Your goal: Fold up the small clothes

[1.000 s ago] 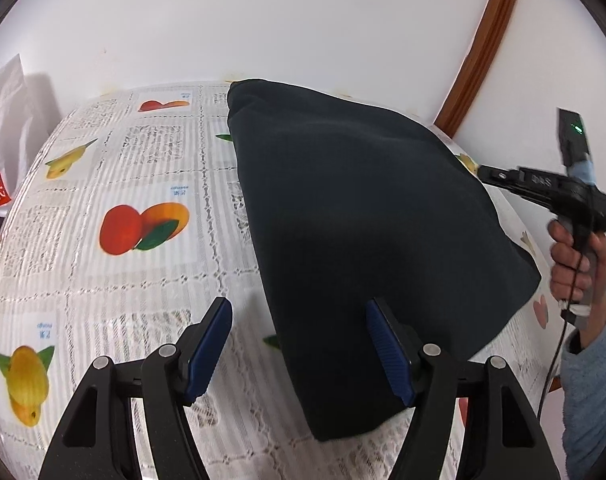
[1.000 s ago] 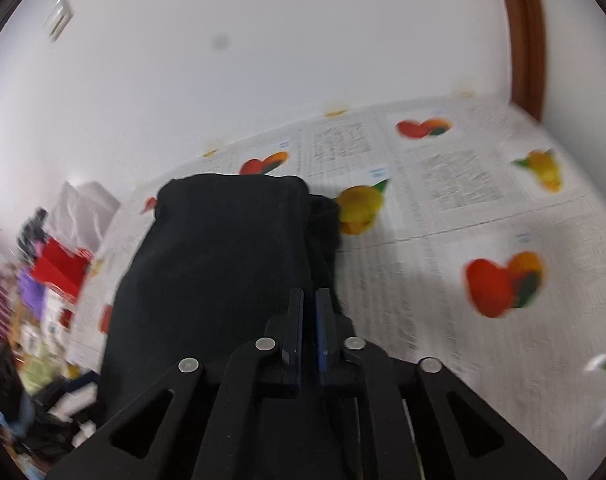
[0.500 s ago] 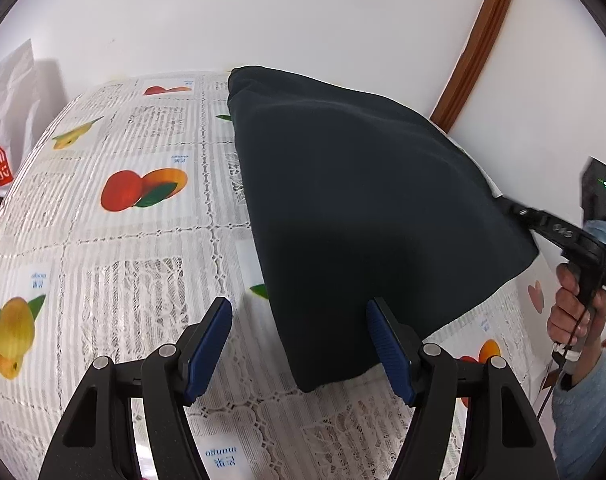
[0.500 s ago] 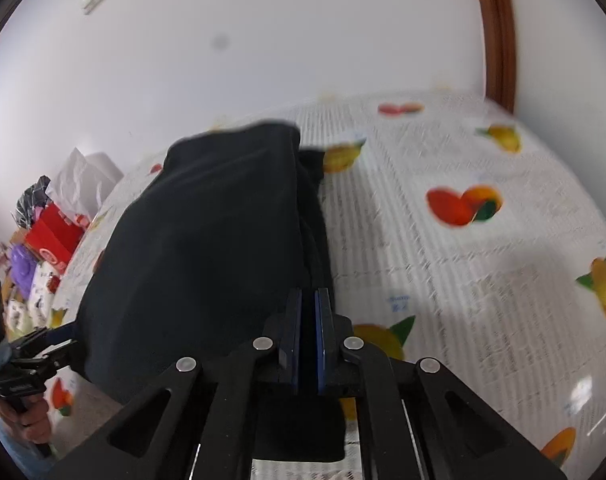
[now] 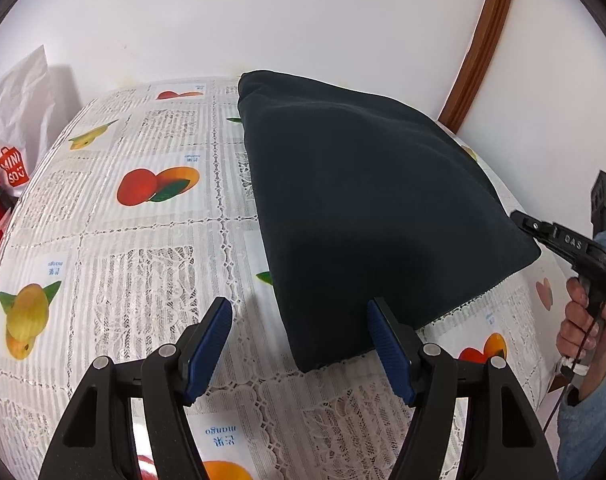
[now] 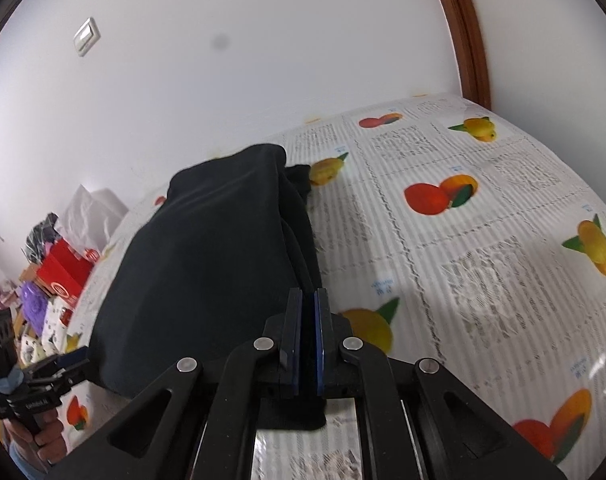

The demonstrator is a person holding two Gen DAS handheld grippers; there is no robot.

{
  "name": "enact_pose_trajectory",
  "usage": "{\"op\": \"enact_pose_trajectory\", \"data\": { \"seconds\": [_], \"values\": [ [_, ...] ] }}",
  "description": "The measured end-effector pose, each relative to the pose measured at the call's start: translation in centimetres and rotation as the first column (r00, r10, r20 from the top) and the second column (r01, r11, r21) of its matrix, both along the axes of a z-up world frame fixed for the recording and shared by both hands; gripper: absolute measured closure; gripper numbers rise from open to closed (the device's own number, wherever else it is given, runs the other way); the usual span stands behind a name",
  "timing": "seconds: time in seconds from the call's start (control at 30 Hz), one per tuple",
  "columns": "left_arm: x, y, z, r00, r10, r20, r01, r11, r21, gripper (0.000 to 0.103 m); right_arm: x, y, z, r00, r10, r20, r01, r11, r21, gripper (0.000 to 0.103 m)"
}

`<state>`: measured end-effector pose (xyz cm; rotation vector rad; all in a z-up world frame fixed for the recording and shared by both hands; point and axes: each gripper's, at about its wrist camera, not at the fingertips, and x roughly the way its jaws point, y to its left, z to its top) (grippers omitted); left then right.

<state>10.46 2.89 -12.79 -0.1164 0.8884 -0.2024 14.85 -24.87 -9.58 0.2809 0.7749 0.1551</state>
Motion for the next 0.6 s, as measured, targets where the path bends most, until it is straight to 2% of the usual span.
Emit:
{"op": "enact_pose_trajectory", "data": {
  "seconds": [0.13, 0.2, 0.27, 0.37, 0.47, 0.6],
  "values": [
    [-0.8, -0.1, 0.1, 1.000, -0.006, 0.002, 0.006, 1.000, 0.022, 0.035, -2.1, -0.1, 0.7, 1.000, -0.022, 0.016, 0.023, 0.995, -0.100, 0.095],
    [-1.6, 0.0, 0.2, 1.000, -0.015, 0.006, 0.014, 0.999, 0.037, 0.035, -3.3, -0.2, 0.9, 1.000, -0.004, 0.005, 0.005, 0.989, -0.145, 0.086],
    [-2.4, 0.1, 0.1, 1.000, -0.014, 0.006, 0.014, 0.998, 0.059, 0.035, -4.2, -0.3, 1.1, 1.000, 0.005, -0.003, -0.005, 0.984, -0.177, 0.070],
    [-3.7, 0.4, -0.3, 1.000, -0.023, -0.001, 0.023, 0.998, 0.066, 0.036, -5.6, -0.2, 1.1, 0.999, 0.036, -0.017, -0.038, 0.976, -0.214, 0.065],
    [-3.9, 0.4, -0.9, 1.000, -0.017, -0.013, 0.018, 0.998, 0.059, 0.037, -6.1, 0.6, 0.1, 0.995, 0.088, -0.053, -0.097, 0.973, -0.207, 0.063],
    [-3.4, 0.2, -1.5, 1.000, -0.007, -0.015, 0.008, 1.000, 0.029, 0.039, -5.7, 2.3, -1.4, 0.992, 0.109, -0.060, -0.119, 0.974, -0.193, 0.063]
  ]
}}
